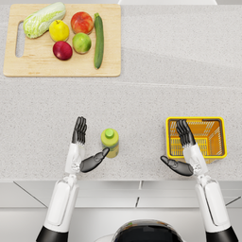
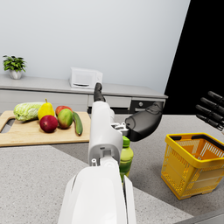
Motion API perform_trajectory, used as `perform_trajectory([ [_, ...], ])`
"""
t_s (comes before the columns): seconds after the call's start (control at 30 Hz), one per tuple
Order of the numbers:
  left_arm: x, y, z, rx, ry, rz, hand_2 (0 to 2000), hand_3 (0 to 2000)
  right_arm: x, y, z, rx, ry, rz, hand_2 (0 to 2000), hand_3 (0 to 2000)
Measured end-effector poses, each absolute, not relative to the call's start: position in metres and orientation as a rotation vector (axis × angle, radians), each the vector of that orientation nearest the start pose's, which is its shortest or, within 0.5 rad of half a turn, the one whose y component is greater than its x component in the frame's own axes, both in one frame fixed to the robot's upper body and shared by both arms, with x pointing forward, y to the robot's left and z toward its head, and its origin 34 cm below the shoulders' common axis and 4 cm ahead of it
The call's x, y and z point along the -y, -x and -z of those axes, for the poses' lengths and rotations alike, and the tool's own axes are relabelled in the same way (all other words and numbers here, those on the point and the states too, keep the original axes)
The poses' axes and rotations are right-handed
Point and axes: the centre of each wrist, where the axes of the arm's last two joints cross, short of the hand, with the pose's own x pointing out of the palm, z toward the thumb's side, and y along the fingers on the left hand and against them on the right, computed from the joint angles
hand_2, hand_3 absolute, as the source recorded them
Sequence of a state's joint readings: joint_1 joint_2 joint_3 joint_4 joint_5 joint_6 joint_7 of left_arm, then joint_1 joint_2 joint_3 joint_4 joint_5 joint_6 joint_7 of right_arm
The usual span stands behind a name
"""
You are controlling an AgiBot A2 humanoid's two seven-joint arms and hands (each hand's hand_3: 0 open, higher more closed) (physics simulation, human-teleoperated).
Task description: Pick up the green tea and place it into the yellow basket
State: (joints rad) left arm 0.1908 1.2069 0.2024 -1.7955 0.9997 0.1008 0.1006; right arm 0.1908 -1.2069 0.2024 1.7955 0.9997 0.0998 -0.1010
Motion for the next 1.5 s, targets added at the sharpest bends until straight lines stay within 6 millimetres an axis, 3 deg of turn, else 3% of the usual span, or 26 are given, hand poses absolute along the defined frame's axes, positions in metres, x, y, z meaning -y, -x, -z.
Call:
perform_trajectory([
  [0.47,-0.201,-0.242,-0.2,0.317,0.014,1.773,0,0,0.201,-0.242,-0.2,0.312,0.036,-1.969,0,0],
  [0.7,-0.185,-0.251,-0.191,0.37,-0.055,1.865,0,0,0.196,-0.242,-0.199,0.383,0.098,-1.869,0,0],
  [0.9,-0.176,-0.271,-0.163,0.144,-0.175,1.845,0,0,0.203,-0.241,-0.206,0.29,0.306,-1.781,0,0],
  [1.3,-0.165,-0.294,-0.083,-0.155,0.02,1.827,0,0,0.202,-0.24,-0.222,0.349,0.372,-1.74,0,0],
  [1.47,-0.164,-0.306,-0.067,-0.207,0.091,1.793,0,0,0.194,-0.241,-0.221,0.358,0.359,-1.759,0,0],
  [1.5,-0.164,-0.31,-0.067,-0.209,0.102,1.785,1361,327,0.193,-0.241,-0.221,0.359,0.356,-1.762,0,0],
])
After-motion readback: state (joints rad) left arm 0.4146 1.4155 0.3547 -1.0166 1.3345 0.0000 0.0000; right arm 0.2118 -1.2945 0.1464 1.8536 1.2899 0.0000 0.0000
